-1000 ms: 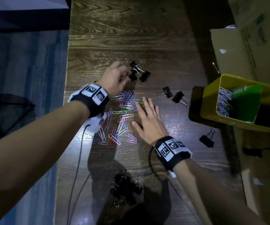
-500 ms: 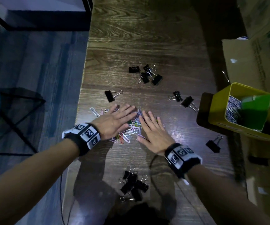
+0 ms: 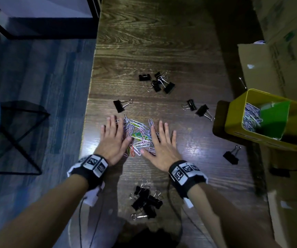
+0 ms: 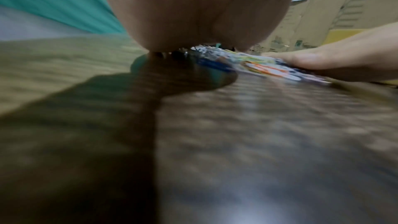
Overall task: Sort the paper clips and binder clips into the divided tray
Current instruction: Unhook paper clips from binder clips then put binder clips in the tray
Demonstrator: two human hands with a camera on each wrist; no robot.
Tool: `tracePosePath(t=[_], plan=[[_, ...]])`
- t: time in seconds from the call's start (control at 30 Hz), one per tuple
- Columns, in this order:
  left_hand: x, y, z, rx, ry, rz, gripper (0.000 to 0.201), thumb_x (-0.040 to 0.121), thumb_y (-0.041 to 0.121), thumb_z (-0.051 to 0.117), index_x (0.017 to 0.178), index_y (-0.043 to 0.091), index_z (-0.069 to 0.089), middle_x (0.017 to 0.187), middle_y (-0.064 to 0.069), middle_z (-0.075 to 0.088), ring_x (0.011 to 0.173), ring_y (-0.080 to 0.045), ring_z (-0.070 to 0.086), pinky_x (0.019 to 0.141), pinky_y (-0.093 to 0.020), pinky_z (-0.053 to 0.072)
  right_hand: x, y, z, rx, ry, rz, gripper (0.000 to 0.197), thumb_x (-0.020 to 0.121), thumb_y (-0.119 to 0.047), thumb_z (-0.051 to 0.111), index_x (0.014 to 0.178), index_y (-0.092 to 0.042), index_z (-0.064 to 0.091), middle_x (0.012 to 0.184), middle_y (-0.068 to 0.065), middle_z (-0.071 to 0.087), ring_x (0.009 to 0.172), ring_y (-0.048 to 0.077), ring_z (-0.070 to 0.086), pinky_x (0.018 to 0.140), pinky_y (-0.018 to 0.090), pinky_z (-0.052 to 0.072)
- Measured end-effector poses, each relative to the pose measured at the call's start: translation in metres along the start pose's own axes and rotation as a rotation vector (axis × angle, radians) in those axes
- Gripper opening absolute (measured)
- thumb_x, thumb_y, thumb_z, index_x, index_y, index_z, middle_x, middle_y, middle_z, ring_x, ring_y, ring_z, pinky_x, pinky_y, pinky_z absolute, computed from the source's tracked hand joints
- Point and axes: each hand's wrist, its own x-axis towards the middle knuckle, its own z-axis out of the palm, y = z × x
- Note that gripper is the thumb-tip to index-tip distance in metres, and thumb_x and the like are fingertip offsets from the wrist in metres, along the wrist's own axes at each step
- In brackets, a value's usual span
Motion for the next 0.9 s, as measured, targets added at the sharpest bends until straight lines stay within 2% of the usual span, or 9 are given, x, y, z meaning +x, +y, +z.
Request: tracePosePath(t=[0.1,0.27,0.33,0.4,0.47,0.53,0.67,0.77,0.9], plan=[[-0.006,0.025,0.014,0.052,-0.056,0.043,0.078,0.080,0.066,-0.013,0.139,0.018,-0.028,0.145,-0.009,-0.036,0.135,-0.023,-0.033,0.110,-0.040,-0.019,-0.006,0.001,-0.001,0.037,0.040,-0.025,0.093,0.084,-0.072,0.024,0.147,-0.018,-0.018,0.147,0.006,-0.036,0.136,0.022,-0.036,0.114,0.051,-0.015],[0.009,0.052,0.016,0.044,-0.056,0.138,0.073,0.083,0.061,-0.005,0.142,0.023,-0.020,0.144,-0.003,-0.036,0.133,-0.023,-0.035,0.112,-0.041,-0.018,-0.007,0.023,-0.013,0.038,0.138,0.005,0.104,0.078,-0.080,0.027,0.147,-0.016,-0.018,0.151,0.003,-0.031,0.139,0.021,-0.032,0.112,0.051,-0.017],[0.018,0.051,0.013,0.051,-0.029,0.187,0.073,0.085,0.061,0.001,0.145,0.023,-0.014,0.147,-0.002,-0.031,0.136,-0.018,-0.032,0.113,-0.039,-0.015,-0.004,0.036,-0.020,0.022,0.105,-0.012,0.115,0.071,-0.084,0.034,0.147,-0.015,-0.018,0.152,0.003,-0.030,0.139,0.021,-0.032,0.113,0.053,-0.015],[0.028,0.048,0.009,0.019,0.015,0.152,0.073,0.087,0.063,0.007,0.146,0.023,-0.009,0.152,-0.004,-0.022,0.139,-0.016,-0.024,0.113,-0.037,-0.013,0.001,0.044,-0.027,-0.015,0.041,-0.073,0.126,0.064,-0.088,0.040,0.146,-0.014,-0.021,0.153,0.002,-0.031,0.138,0.020,-0.033,0.114,0.054,-0.013],[0.036,0.047,0.006,0.049,0.027,0.110,0.073,0.087,0.063,0.008,0.147,0.022,-0.007,0.155,-0.004,-0.016,0.139,-0.015,-0.021,0.113,-0.038,-0.012,0.006,0.046,-0.029,-0.053,-0.014,-0.147,0.134,0.057,-0.091,0.045,0.145,-0.015,-0.023,0.153,0.001,-0.031,0.138,0.020,-0.033,0.112,0.052,-0.017],[0.038,0.053,0.007,0.107,0.002,0.107,0.071,0.089,0.062,0.006,0.146,0.023,-0.008,0.155,-0.003,-0.018,0.139,-0.015,-0.022,0.113,-0.040,-0.013,0.008,0.042,-0.028,-0.088,-0.047,-0.178,0.138,0.054,-0.091,0.047,0.145,-0.014,-0.023,0.153,0.001,-0.030,0.138,0.020,-0.032,0.110,0.053,-0.021],[0.031,0.084,0.015,0.121,-0.055,0.167,0.062,0.096,0.051,0.007,0.144,0.020,-0.017,0.153,0.000,-0.024,0.138,-0.014,-0.027,0.111,-0.039,-0.020,-0.003,0.040,-0.021,-0.072,-0.036,-0.157,0.132,0.064,-0.081,0.053,0.144,-0.009,-0.024,0.150,0.003,-0.033,0.139,0.021,-0.031,0.112,0.048,-0.019],[0.026,0.106,0.027,0.133,-0.092,0.226,0.064,0.092,0.053,-0.002,0.144,0.019,-0.019,0.151,0.003,-0.026,0.137,-0.012,-0.029,0.111,-0.040,-0.020,-0.023,0.055,-0.016,-0.016,-0.035,-0.146,0.125,0.072,-0.074,0.054,0.143,-0.007,-0.024,0.144,0.003,-0.038,0.137,0.018,-0.032,0.114,0.039,-0.018],[0.017,0.134,0.034,0.127,-0.187,0.295,0.064,0.092,0.054,0.001,0.142,0.020,-0.022,0.149,0.002,-0.029,0.137,-0.012,-0.029,0.113,-0.041,-0.019,-0.052,0.084,-0.010,0.017,-0.040,-0.148,0.121,0.076,-0.074,0.051,0.143,-0.008,-0.024,0.150,0.006,-0.033,0.139,0.018,-0.030,0.119,0.040,-0.009]])
